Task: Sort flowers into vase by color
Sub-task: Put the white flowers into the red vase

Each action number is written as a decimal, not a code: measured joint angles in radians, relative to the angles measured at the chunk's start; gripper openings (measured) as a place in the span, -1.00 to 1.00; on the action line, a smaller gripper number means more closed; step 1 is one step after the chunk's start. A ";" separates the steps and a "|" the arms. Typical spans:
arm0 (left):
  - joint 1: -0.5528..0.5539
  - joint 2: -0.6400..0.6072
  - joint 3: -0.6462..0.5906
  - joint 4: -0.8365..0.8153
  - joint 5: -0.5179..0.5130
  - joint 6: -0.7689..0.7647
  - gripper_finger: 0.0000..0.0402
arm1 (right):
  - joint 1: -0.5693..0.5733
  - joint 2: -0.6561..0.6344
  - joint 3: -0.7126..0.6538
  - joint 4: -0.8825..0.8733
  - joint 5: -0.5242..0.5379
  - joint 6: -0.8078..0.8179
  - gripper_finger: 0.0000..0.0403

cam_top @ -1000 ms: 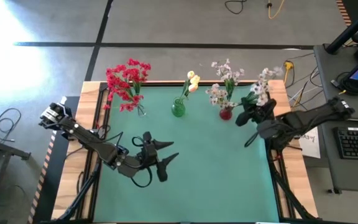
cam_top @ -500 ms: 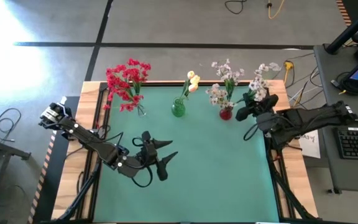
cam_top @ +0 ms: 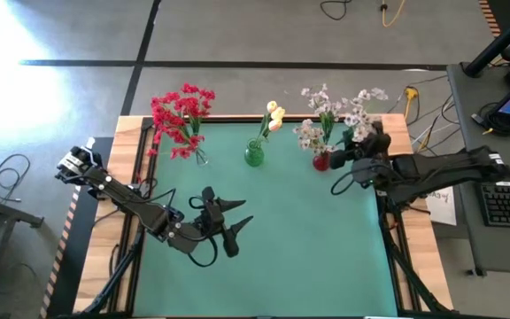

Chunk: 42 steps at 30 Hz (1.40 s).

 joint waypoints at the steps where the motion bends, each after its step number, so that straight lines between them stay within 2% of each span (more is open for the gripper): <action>1: 0.000 0.000 0.000 -0.001 0.000 0.000 0.03 | -0.003 0.011 0.000 0.000 0.000 0.002 -0.87; 8: -0.009 -0.040 0.000 -0.059 0.000 -0.008 0.03 | -0.006 0.081 0.000 0.000 0.000 0.047 -0.87; 18: -0.035 -0.203 0.000 -0.214 0.001 -0.008 0.03 | -0.006 0.134 0.000 0.000 0.001 0.072 -0.84; 30: -0.036 -0.344 0.000 -0.366 0.000 -0.009 0.03 | -0.011 0.140 0.000 -0.001 -0.001 0.068 -0.54; 42: -0.036 -0.362 0.000 -0.402 0.000 -0.033 0.03 | -0.032 0.140 -0.001 -0.032 -0.060 0.064 -0.26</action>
